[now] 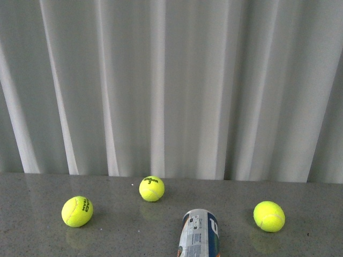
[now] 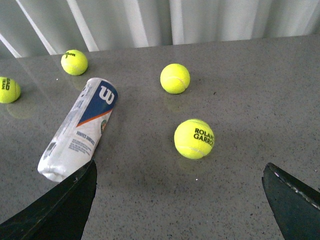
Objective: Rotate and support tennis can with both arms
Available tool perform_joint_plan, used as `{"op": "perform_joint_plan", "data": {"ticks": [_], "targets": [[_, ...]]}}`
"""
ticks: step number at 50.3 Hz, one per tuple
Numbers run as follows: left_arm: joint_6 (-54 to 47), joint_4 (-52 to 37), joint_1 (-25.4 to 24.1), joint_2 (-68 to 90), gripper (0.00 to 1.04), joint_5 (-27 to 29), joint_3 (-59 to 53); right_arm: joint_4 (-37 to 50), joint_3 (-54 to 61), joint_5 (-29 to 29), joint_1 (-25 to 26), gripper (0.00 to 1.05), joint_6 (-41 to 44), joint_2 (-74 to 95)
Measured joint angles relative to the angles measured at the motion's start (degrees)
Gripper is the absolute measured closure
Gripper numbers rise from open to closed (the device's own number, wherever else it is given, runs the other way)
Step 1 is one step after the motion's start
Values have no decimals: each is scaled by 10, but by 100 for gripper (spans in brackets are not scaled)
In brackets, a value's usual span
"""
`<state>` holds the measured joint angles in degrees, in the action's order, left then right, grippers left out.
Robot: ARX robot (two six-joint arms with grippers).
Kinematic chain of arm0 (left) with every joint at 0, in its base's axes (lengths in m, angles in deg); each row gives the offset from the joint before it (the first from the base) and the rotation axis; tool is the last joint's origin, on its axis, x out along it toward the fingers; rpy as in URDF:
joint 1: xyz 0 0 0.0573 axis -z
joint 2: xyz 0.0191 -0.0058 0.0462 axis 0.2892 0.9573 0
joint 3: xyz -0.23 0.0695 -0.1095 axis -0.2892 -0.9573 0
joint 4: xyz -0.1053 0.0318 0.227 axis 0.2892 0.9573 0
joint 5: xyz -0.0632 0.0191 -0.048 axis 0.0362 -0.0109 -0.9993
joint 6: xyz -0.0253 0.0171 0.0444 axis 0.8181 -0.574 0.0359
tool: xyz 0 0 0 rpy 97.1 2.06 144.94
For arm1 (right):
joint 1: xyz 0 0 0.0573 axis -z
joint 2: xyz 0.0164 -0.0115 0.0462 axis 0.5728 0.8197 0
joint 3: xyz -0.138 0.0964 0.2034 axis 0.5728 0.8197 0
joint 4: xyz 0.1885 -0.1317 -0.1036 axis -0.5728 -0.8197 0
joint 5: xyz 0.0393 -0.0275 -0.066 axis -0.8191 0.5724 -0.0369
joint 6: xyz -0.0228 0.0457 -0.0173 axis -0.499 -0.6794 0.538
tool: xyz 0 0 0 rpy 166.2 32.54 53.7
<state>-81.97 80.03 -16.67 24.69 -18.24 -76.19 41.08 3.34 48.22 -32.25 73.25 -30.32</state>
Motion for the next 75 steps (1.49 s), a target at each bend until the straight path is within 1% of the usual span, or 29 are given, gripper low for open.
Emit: {"op": "perform_joint_plan", "data": {"ticks": [5,9,13,19,24,27,36,43,51,66,73,74,75], "targets": [[0,0,0,0,7,0,0,74,-52,9,-21,7,-25,139],[0,0,0,0,7,0,0,77,-120,-21,-43,7,-60,266],[0,0,0,0,7,0,0,110,-205,-8,-78,7,-91,437],[0,0,0,0,7,1,0,109,-297,-12,-112,7,-110,622],[0,0,0,0,7,1,0,111,-351,-10,-137,7,-112,719],[0,0,0,0,7,1,0,104,-387,-20,-154,7,-116,772],[0,0,0,0,7,1,0,94,-468,-18,-195,7,-125,880],[0,0,0,0,7,1,0,96,-508,-25,-223,7,-140,931],[0,0,0,0,7,1,0,91,-550,-25,-237,7,-143,975],[0,0,0,0,7,1,0,54,-638,-24,-251,7,-145,1060],[0,0,0,0,7,1,0,32,-661,-9,-260,7,-120,1079],[0,0,0,0,7,1,0,31,-661,-9,-260,8,-115,1079],[0,0,0,0,7,1,0,30,-661,-7,-261,13,-105,1079]]}}
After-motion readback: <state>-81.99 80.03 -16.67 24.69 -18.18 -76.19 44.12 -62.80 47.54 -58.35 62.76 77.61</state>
